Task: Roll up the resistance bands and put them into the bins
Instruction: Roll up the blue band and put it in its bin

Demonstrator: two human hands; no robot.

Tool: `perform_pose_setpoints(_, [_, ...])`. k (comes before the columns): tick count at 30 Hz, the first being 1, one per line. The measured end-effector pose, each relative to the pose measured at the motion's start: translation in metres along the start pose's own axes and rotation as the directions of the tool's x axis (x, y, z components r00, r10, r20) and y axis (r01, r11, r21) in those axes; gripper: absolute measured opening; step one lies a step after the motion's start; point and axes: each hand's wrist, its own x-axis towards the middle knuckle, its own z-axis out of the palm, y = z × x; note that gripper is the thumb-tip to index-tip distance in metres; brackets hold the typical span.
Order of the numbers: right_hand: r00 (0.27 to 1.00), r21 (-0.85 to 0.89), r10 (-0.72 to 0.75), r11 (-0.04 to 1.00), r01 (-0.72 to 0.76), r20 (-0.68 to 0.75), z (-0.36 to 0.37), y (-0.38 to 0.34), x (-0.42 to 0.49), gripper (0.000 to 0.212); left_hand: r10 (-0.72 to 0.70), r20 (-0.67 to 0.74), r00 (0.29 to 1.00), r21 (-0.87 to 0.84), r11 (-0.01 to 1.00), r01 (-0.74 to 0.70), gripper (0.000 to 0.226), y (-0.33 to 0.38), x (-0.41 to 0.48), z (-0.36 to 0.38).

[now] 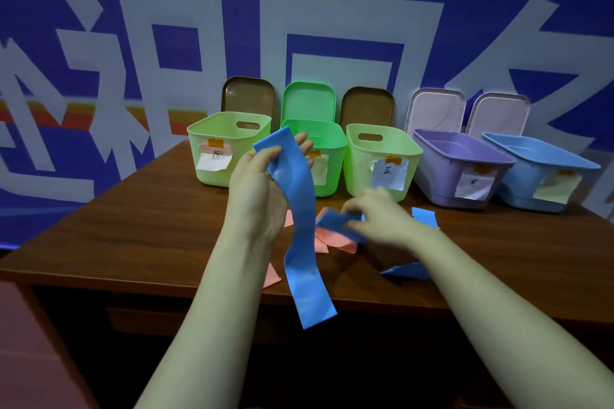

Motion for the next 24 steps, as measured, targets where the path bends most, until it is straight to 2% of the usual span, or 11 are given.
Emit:
perform_pose_setpoints(1, [0.993,0.078,0.072,0.995,-0.066,-0.09,-0.012,0.002,0.0,0.009,0.006,-0.003,1.0,-0.002,1.0,-0.006,0.032,0.0,0.0,0.001])
perform_pose_setpoints(2, [0.973,0.179,0.153,0.976,-0.122,-0.172,-0.025,0.005,0.0,0.018,0.015,0.0,1.0,-0.006,1.0,-0.015,0.03,0.0,0.001,0.003])
perform_pose_setpoints(4, [0.91,0.405,0.29,0.901,-0.155,-0.296,-0.046,0.01,0.002,0.029,0.055,0.017,0.998,0.032,0.998,-0.055,0.028,0.001,0.002,0.006])
perform_pose_setpoints(6, [0.851,0.527,0.36,0.841,-0.12,-0.382,-0.06,0.014,0.004,0.027,0.094,0.014,0.995,0.092,0.991,-0.095,0.029,0.0,0.002,0.008])
perform_pose_setpoints(9, [0.756,0.609,0.424,0.792,-0.043,-0.498,-0.077,0.011,0.01,0.029,0.1,-0.01,0.995,0.106,0.99,-0.098,0.028,-0.001,0.003,0.008])
perform_pose_setpoints(13, [0.662,0.687,0.454,0.715,0.128,-0.596,-0.099,-0.006,0.01,0.032,0.069,-0.033,0.997,0.108,0.992,-0.065,0.03,0.002,0.003,0.011])
perform_pose_setpoints(15, [0.669,0.694,0.417,0.689,0.208,-0.615,-0.108,-0.021,0.004,0.034,0.037,-0.041,0.998,0.079,0.996,-0.034,0.037,0.007,0.004,0.012])
perform_pose_setpoints(17, [0.713,0.729,0.361,0.613,0.305,-0.601,-0.114,-0.039,-0.003,0.026,-0.001,-0.038,0.999,0.072,0.997,0.004,0.043,0.013,0.004,0.013])
perform_pose_setpoints(19, [0.766,0.79,0.304,0.466,0.399,-0.567,-0.118,-0.058,-0.011,0.016,-0.028,-0.015,0.999,0.093,0.995,0.029,0.043,0.019,0.003,0.015])
perform_pose_setpoints(21, [0.815,0.833,0.227,0.311,0.457,-0.533,-0.12,-0.073,-0.019,0.018,-0.044,0.007,0.999,0.126,0.991,0.043,0.044,0.022,-0.001,0.02])
perform_pose_setpoints(24, [0.888,0.89,0.104,0.148,0.432,-0.449,-0.114,-0.087,-0.024,0.019,-0.047,0.052,0.998,0.15,0.988,0.039,0.042,0.022,-0.007,0.027])
